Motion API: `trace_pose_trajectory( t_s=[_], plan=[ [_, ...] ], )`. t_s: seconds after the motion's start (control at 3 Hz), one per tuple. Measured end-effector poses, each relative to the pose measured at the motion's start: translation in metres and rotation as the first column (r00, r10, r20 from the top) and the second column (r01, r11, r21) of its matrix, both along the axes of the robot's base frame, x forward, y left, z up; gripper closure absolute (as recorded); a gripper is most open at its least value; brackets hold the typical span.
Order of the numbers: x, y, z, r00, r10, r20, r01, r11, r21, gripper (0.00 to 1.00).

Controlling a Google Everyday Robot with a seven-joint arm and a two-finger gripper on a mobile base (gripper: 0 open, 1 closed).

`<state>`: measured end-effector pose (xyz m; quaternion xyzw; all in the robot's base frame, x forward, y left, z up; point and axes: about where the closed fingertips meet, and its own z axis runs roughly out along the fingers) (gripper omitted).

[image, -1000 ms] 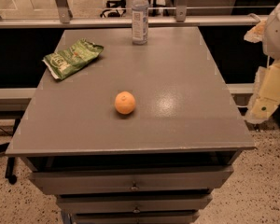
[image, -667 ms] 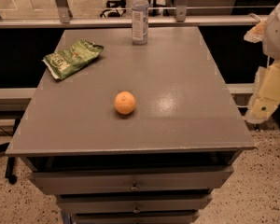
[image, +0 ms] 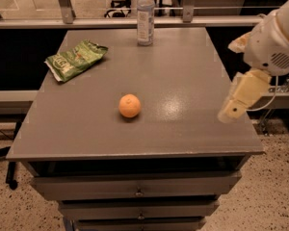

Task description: Move orange near green jalapeno chip bag

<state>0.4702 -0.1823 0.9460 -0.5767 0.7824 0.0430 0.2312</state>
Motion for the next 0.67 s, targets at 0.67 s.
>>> trace_pose_trajectory(
  t_s=[0.67],
  plan=[
    [0.058, 0.091, -0.040, 0.9998, -0.005, -0.021, 0.013, 0.927, 0.375, 0.00]
  ],
)
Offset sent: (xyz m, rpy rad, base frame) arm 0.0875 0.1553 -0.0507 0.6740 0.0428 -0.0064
